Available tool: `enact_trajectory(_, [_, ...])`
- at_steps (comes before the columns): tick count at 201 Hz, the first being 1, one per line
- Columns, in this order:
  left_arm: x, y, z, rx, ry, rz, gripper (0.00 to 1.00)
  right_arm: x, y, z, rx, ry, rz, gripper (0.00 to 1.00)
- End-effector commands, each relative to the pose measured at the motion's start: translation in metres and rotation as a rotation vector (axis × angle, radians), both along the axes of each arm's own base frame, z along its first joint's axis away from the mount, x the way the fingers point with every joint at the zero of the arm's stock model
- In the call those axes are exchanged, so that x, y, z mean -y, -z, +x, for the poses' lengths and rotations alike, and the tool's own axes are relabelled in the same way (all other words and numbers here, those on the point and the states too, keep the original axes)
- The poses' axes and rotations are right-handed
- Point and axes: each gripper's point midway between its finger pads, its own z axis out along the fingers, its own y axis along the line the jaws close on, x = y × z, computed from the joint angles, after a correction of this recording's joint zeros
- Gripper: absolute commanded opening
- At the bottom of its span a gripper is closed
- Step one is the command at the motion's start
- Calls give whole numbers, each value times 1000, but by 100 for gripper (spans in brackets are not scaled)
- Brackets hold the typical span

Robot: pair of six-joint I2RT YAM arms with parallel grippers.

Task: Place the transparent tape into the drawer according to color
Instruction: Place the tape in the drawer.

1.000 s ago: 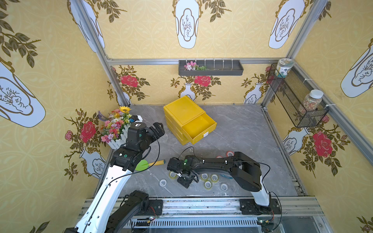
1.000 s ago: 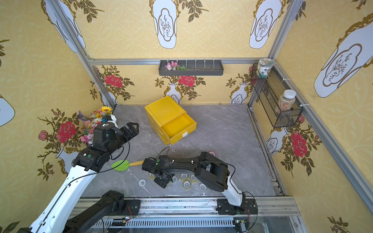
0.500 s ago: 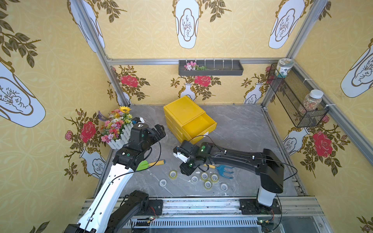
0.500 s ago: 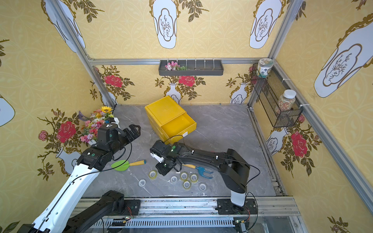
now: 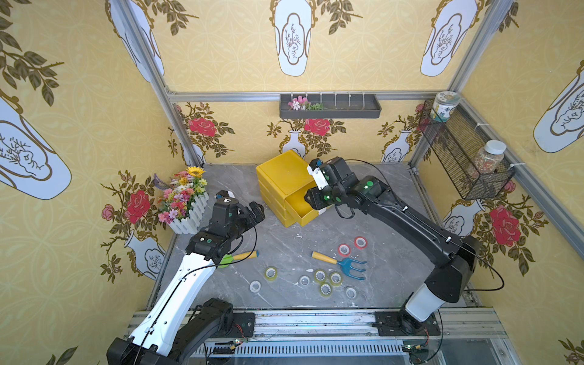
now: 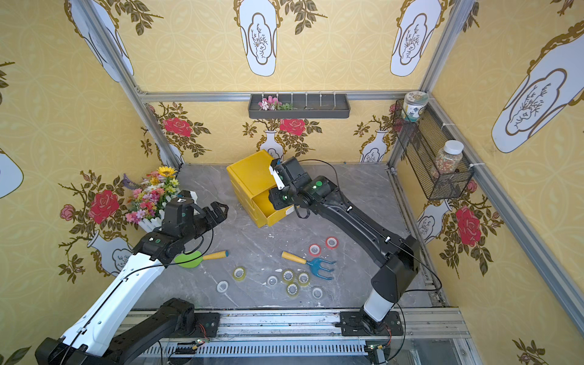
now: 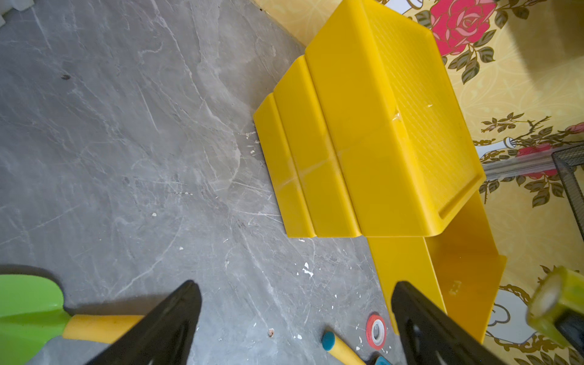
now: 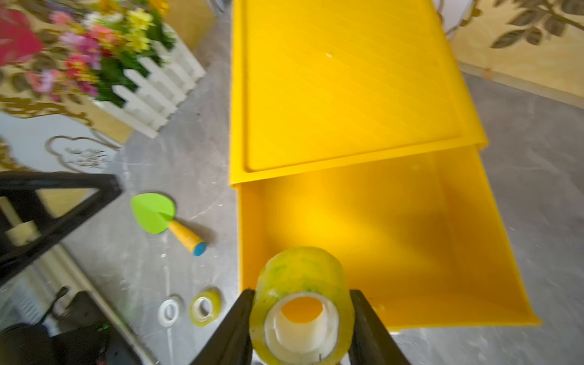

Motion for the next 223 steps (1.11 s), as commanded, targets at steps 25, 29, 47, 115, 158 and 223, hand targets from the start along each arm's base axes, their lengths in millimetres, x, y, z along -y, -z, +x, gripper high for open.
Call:
enact_trajectory(25, [10, 17, -1, -36, 41, -29, 100, 20, 37, 46, 0, 118, -185, 46])
enact_trajectory(29, [11, 18, -1, -37, 45, -31, 100, 20, 39, 47, 0, 119, -192, 47])
enact_trajectory(47, [15, 22, -1, -48, 56, -32, 100, 25, 47, 55, -1, 142, -235, 48])
enact_trajectory(115, [20, 28, -1, -61, 74, -33, 100, 18, 53, 66, -1, 140, -244, 74])
enact_trajectory(158, [22, 28, -2, -61, 81, -33, 100, 19, 41, 68, 29, 150, -225, 87])
enact_trajectory(223, [35, 32, -12, -76, 123, -37, 100, 19, -9, 52, 114, 148, -76, 94])
